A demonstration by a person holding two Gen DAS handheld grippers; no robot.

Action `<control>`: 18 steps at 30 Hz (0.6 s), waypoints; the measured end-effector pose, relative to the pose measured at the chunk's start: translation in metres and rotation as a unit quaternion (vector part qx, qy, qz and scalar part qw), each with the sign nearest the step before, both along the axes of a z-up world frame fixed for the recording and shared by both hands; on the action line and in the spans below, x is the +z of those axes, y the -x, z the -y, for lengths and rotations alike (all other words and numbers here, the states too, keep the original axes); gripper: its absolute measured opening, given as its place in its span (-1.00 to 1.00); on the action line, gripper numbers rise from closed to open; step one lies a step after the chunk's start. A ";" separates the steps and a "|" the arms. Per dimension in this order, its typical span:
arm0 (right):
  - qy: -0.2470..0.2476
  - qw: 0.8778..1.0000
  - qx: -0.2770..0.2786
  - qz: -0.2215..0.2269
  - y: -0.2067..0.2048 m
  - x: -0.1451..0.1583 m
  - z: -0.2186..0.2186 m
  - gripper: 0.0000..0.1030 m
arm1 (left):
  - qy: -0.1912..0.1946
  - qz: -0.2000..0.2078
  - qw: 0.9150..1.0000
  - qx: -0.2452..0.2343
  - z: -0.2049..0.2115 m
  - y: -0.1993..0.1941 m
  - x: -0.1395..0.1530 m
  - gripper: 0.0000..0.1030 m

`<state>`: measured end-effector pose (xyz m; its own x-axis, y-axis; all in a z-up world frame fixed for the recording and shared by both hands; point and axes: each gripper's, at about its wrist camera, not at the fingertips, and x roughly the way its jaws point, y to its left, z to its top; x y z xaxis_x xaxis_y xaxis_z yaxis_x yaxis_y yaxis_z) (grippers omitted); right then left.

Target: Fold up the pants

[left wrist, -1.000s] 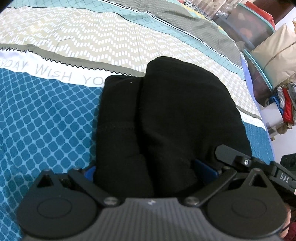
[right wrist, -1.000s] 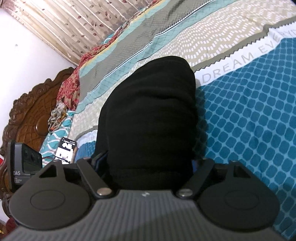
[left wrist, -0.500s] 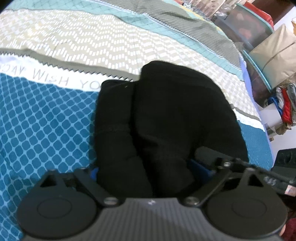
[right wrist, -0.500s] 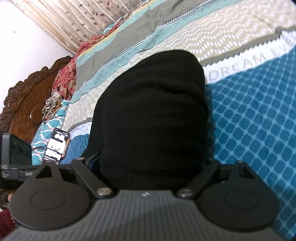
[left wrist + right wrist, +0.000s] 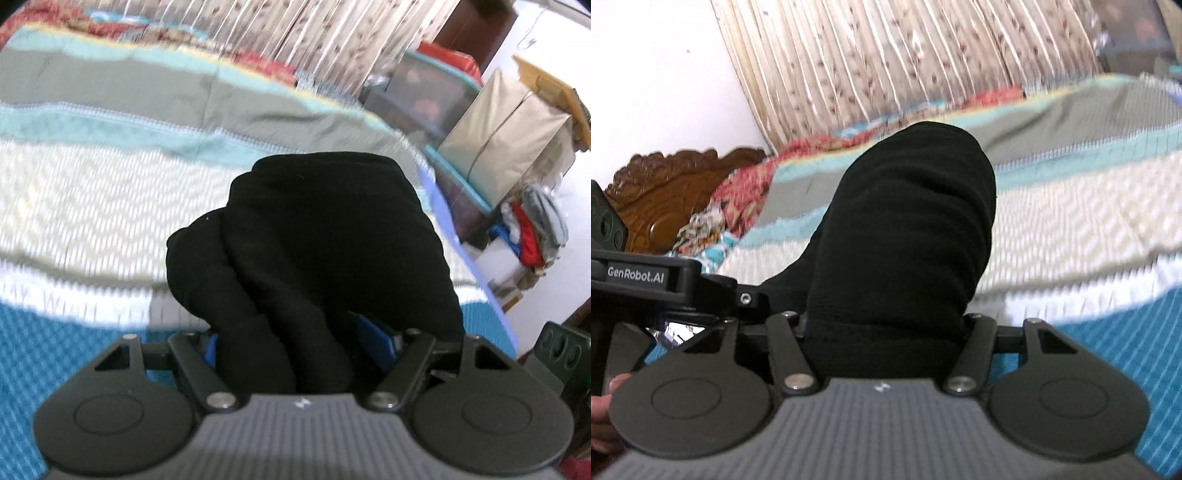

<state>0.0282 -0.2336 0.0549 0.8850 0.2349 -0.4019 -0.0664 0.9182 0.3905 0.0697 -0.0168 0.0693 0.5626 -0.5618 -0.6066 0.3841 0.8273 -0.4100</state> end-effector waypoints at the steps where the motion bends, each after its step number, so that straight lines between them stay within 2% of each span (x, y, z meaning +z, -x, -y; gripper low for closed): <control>1: 0.003 1.000 0.000 0.008 -0.007 0.003 0.001 0.18 | -0.001 0.008 1.000 0.001 0.002 -0.007 0.005 0.39; 6: 0.010 0.999 0.005 0.040 -0.062 0.016 0.013 0.18 | -0.010 0.049 0.999 0.016 0.010 -0.059 0.027 0.40; 9: 0.010 0.999 0.009 0.048 -0.109 0.013 0.022 0.19 | -0.023 0.063 0.997 0.035 0.013 -0.104 0.027 0.40; 14: 0.000 1.000 0.015 0.026 -0.179 -0.011 0.034 0.19 | -0.031 0.037 0.997 0.068 0.007 -0.191 0.000 0.40; 18: 0.001 0.999 0.017 -0.028 -0.230 -0.047 0.037 0.19 | -0.038 -0.013 0.995 0.092 0.000 -0.250 -0.046 0.40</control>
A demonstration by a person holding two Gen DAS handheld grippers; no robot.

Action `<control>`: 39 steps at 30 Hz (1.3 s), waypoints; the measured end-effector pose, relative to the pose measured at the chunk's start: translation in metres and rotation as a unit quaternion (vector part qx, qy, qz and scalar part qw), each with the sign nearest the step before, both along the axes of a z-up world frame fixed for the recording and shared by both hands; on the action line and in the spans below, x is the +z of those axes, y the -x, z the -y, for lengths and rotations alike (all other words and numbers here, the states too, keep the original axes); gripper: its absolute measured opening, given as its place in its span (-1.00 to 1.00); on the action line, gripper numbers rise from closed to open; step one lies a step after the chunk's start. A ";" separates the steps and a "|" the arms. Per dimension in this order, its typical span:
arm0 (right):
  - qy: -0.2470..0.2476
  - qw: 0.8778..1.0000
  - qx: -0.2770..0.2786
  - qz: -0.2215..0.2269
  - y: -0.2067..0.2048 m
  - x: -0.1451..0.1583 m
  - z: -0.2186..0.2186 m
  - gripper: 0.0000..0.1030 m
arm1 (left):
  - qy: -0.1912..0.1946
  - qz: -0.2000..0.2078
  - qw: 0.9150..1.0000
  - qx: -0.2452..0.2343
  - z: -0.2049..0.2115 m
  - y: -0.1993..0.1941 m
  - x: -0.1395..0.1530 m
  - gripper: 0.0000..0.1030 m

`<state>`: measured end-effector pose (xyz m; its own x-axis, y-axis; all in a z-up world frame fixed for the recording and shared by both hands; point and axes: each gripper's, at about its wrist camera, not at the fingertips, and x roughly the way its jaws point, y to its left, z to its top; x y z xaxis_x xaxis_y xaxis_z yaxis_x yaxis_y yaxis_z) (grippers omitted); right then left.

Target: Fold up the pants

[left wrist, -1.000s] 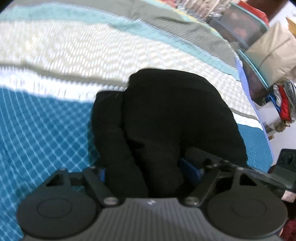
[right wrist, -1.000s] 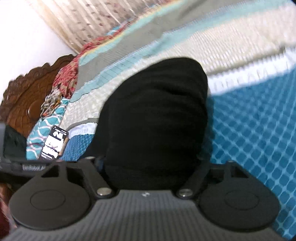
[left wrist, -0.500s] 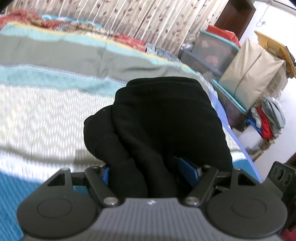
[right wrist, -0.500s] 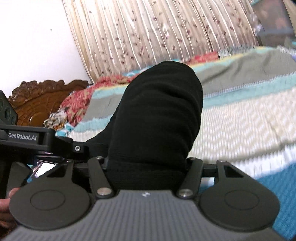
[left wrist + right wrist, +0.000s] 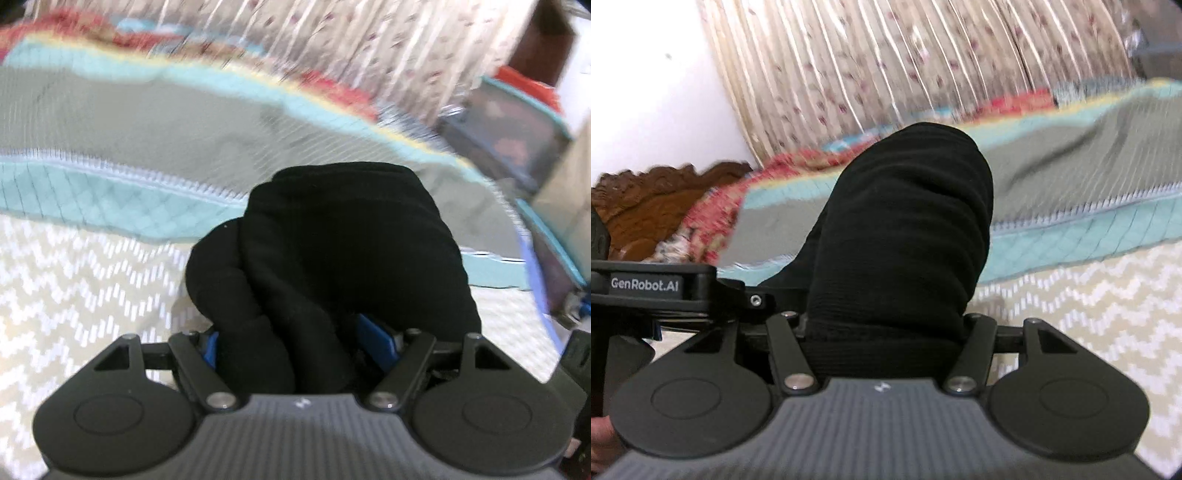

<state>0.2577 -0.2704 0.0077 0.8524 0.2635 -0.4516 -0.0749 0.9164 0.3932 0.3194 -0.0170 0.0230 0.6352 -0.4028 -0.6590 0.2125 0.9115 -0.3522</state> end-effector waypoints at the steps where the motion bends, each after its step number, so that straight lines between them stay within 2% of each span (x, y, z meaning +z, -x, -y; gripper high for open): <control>1: 0.006 1.000 0.000 -0.022 -0.011 -0.011 0.000 0.20 | -0.004 -0.017 1.000 0.008 0.000 -0.011 -0.014 0.40; 2: 0.011 0.999 -0.002 -0.046 -0.020 -0.021 -0.001 0.23 | -0.013 -0.036 0.999 0.017 0.000 -0.021 -0.028 0.41; 3: 0.013 0.998 -0.006 -0.065 -0.025 -0.029 -0.001 0.40 | -0.020 -0.046 0.998 0.031 0.000 -0.026 -0.038 0.58; 4: 0.019 0.997 -0.016 -0.067 -0.023 -0.033 -0.001 0.59 | -0.009 -0.051 0.998 0.042 -0.004 -0.028 -0.043 0.70; 5: 0.017 0.997 -0.023 -0.065 -0.020 -0.032 0.000 0.62 | 0.003 -0.054 0.998 0.045 -0.006 -0.028 -0.043 0.70; 9: 0.011 0.997 -0.039 -0.072 0.006 -0.015 0.001 0.67 | -0.007 -0.033 0.998 0.057 -0.008 -0.004 -0.023 0.72; 12: 0.009 0.994 -0.075 -0.074 0.038 -0.005 -0.003 0.69 | -0.042 -0.013 0.997 0.059 -0.007 0.028 -0.007 0.83; 15: 0.026 0.993 -0.084 -0.074 0.073 0.001 -0.012 0.69 | -0.080 0.008 0.995 0.057 -0.005 0.073 0.006 0.88; 19: 0.042 0.993 -0.079 -0.083 0.117 0.007 -0.029 0.70 | -0.125 0.006 0.991 0.054 -0.003 0.126 0.010 0.88; 21: 0.042 0.992 -0.081 -0.090 0.135 0.011 -0.036 0.70 | -0.146 0.001 0.988 0.054 -0.001 0.150 0.010 0.96; 26: 0.047 0.989 -0.088 -0.107 0.176 0.020 -0.044 0.76 | -0.183 -0.001 0.981 0.063 -0.001 0.210 0.014 1.00; 30: 0.027 0.987 -0.098 -0.127 0.205 0.026 -0.044 1.00 | -0.204 0.006 0.977 0.057 0.001 0.245 0.021 1.00; 36: 0.021 0.986 -0.106 -0.123 0.257 0.032 -0.055 1.00 | -0.225 0.031 0.972 0.056 0.007 0.293 0.034 1.00; 39: 0.017 0.984 -0.116 -0.134 0.272 0.032 -0.060 1.00 | -0.246 0.021 0.967 0.058 0.011 0.302 0.035 1.00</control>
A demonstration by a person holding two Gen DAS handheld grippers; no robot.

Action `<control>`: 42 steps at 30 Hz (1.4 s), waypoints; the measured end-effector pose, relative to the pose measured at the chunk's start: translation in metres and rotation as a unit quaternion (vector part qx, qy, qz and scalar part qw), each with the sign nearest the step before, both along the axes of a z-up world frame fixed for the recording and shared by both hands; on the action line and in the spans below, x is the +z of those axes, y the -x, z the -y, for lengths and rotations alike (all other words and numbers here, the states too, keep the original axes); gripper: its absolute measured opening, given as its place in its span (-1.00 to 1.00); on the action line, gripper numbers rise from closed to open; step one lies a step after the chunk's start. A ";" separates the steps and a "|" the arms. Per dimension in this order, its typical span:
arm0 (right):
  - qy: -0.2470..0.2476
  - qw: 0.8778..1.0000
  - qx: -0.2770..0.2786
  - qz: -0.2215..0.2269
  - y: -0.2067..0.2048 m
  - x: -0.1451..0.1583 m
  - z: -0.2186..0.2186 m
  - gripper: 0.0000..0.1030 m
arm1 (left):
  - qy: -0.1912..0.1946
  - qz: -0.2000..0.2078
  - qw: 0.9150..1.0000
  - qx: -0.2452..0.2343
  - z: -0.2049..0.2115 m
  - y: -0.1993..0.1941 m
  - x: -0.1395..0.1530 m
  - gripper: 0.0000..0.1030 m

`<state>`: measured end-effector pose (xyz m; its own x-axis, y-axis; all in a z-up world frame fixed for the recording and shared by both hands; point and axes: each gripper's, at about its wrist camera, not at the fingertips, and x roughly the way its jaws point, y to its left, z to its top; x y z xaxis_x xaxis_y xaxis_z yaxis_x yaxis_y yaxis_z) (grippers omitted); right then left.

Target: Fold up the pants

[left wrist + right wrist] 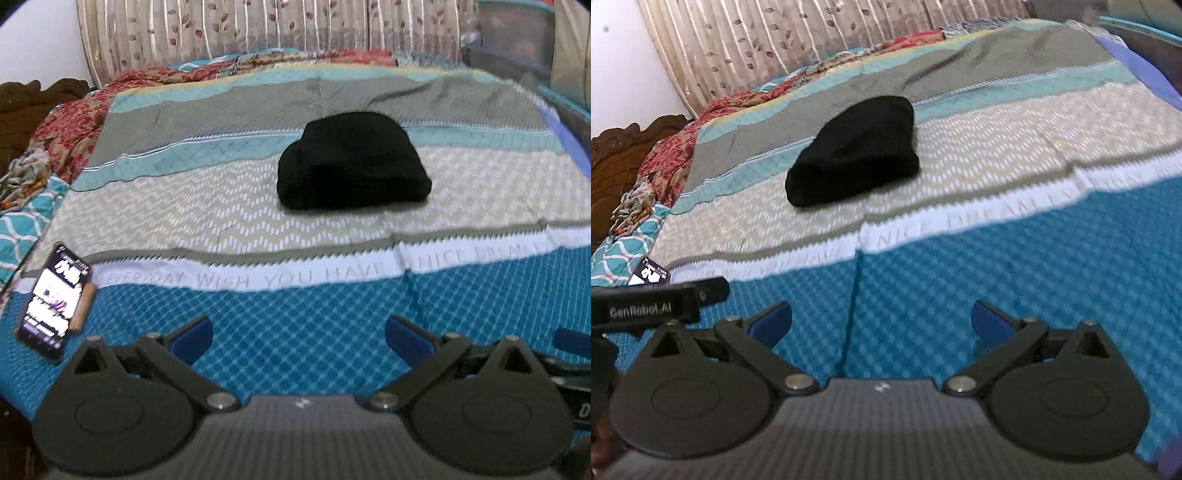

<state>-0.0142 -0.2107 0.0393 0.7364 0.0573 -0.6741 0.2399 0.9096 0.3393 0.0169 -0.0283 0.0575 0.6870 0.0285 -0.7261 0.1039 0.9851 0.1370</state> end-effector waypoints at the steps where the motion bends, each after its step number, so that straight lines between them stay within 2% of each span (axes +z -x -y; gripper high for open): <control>1: -0.001 1.000 -0.004 -0.003 0.004 0.000 -0.001 1.00 | -0.012 -0.008 1.000 0.001 0.002 0.002 0.000 1.00; 4: -0.009 1.000 -0.017 -0.005 0.012 0.001 -0.001 1.00 | -0.034 -0.019 0.999 -0.001 0.007 0.007 -0.003 1.00; 14: -0.012 1.000 -0.021 0.001 0.017 0.002 -0.005 1.00 | -0.017 -0.026 1.000 0.000 0.007 0.019 -0.005 1.00; 22: -0.008 1.000 -0.021 0.001 0.018 0.002 -0.009 1.00 | -0.011 -0.019 1.000 0.018 0.001 0.018 -0.003 1.00; 26: -0.009 1.000 -0.026 0.000 0.017 0.004 -0.009 1.00 | -0.002 0.000 1.000 0.022 0.001 0.021 0.003 1.00; 42: -0.013 1.000 0.000 -0.001 0.014 0.009 -0.017 1.00 | 0.027 0.024 0.999 0.005 -0.003 0.028 0.016 1.00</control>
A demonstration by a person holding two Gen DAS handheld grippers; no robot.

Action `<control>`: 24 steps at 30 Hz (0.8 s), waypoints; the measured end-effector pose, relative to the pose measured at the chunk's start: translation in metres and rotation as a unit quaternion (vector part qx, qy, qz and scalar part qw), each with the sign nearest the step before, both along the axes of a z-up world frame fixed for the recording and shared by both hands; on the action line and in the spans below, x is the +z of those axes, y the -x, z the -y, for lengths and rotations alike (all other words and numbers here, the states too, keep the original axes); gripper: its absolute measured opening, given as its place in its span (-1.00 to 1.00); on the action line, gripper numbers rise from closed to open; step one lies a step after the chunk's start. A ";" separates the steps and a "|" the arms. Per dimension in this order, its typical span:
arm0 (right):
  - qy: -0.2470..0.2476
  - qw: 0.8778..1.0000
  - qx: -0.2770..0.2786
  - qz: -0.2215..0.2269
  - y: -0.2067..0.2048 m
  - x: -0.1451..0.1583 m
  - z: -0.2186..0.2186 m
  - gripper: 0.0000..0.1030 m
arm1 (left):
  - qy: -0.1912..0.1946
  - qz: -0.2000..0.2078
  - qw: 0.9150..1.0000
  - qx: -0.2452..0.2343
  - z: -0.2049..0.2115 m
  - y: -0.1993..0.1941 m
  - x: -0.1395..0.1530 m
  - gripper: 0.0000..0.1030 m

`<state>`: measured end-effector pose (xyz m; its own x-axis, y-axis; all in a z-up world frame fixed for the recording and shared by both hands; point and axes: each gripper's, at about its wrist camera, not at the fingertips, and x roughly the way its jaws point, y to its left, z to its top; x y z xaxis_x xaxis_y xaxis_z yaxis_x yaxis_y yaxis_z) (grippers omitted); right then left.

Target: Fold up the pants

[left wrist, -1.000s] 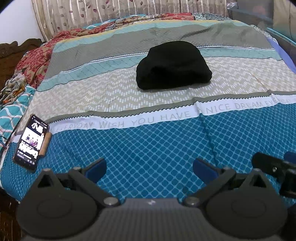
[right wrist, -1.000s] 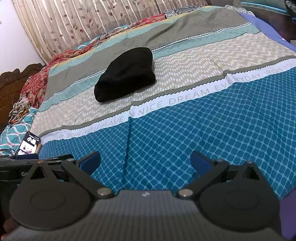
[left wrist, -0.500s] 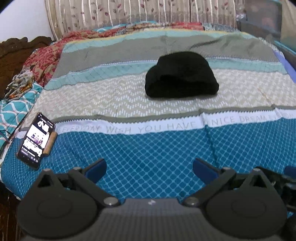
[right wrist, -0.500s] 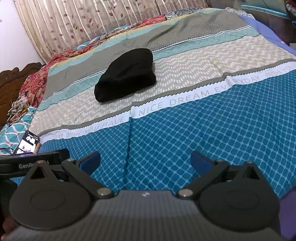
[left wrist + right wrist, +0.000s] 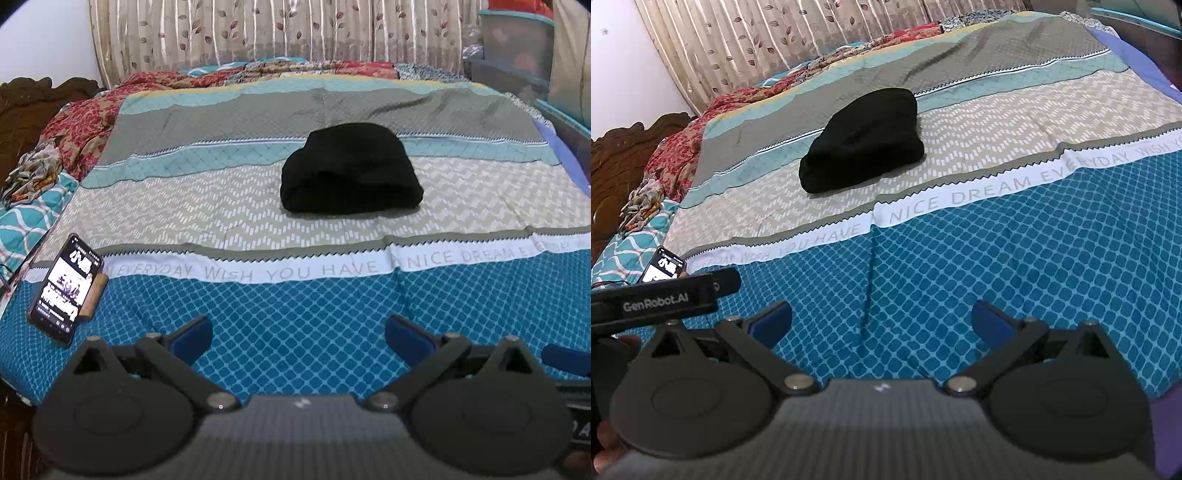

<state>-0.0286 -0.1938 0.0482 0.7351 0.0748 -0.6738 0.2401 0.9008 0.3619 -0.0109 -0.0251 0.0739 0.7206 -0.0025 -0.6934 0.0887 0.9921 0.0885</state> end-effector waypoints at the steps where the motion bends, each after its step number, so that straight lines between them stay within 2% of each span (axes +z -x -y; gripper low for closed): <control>1: 0.001 1.000 -0.001 0.001 0.000 0.000 0.000 1.00 | 0.001 0.002 1.000 0.000 0.000 0.001 0.001 1.00; 6: 0.000 1.000 -0.005 0.002 0.000 0.001 0.001 1.00 | -0.012 -0.026 1.000 0.002 0.003 0.001 0.000 1.00; 24: -0.003 1.000 -0.003 -0.001 0.000 0.002 0.000 1.00 | -0.017 -0.059 0.998 0.025 -0.002 -0.002 -0.006 1.00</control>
<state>-0.0287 -0.1940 0.0497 0.7342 0.0740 -0.6749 0.2461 0.8974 0.3662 -0.0093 -0.0228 0.0681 0.6319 0.0558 -0.7730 0.0511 0.9922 0.1133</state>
